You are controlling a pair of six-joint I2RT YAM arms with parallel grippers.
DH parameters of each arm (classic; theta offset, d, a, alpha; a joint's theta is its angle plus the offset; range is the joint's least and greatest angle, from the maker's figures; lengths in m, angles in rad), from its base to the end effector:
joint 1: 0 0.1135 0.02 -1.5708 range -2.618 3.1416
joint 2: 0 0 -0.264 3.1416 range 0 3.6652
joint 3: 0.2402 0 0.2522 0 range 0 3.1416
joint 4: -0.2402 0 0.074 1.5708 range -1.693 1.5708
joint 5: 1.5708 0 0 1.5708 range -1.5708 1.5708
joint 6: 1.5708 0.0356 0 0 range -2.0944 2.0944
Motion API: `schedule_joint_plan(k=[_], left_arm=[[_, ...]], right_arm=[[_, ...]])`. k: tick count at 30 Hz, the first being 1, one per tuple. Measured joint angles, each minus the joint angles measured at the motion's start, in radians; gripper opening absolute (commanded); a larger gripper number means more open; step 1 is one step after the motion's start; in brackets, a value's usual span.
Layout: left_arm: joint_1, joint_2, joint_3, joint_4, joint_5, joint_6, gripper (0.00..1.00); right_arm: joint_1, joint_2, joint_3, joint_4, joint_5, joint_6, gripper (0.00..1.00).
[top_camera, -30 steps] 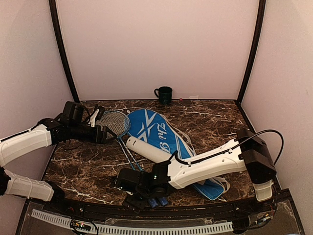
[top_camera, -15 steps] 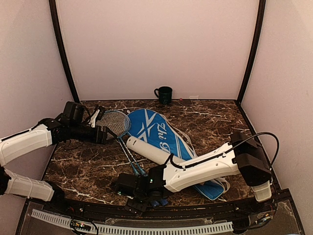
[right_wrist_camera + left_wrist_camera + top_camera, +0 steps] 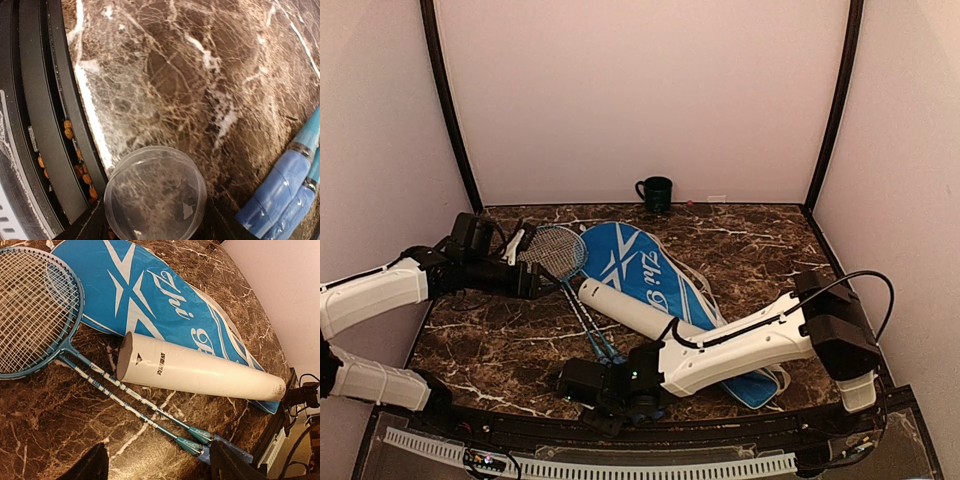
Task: Pack up the badminton gear
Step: Pick up the tube cap from the corner of the board, then pass from the right arm to the left
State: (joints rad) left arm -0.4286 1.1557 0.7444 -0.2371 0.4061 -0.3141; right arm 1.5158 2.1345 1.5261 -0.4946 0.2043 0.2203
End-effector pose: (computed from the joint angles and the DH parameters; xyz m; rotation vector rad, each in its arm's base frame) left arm 0.2189 -0.1155 0.2477 0.3637 2.2652 -0.8494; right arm 0.0317 0.4444 0.1487 -1.5589 2.1683 0.3085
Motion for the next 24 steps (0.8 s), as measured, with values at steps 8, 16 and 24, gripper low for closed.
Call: schedule_joint_plan(k=[8,16,24], left_arm=[[0.000,-0.060,-0.090,-0.006,0.139,-0.092,0.70],[-0.130,-0.111,-0.290,0.081,0.340,-0.328,0.70],[-0.172,-0.206,-0.438,0.278,0.438,-0.581,0.70]], right_arm=[[0.000,-0.143,-0.113,0.096,0.053,0.026,0.61],[-0.007,-0.210,-0.143,0.201,0.108,0.050,0.61],[-0.007,-0.211,-0.171,0.236,0.130,0.062,0.61]])
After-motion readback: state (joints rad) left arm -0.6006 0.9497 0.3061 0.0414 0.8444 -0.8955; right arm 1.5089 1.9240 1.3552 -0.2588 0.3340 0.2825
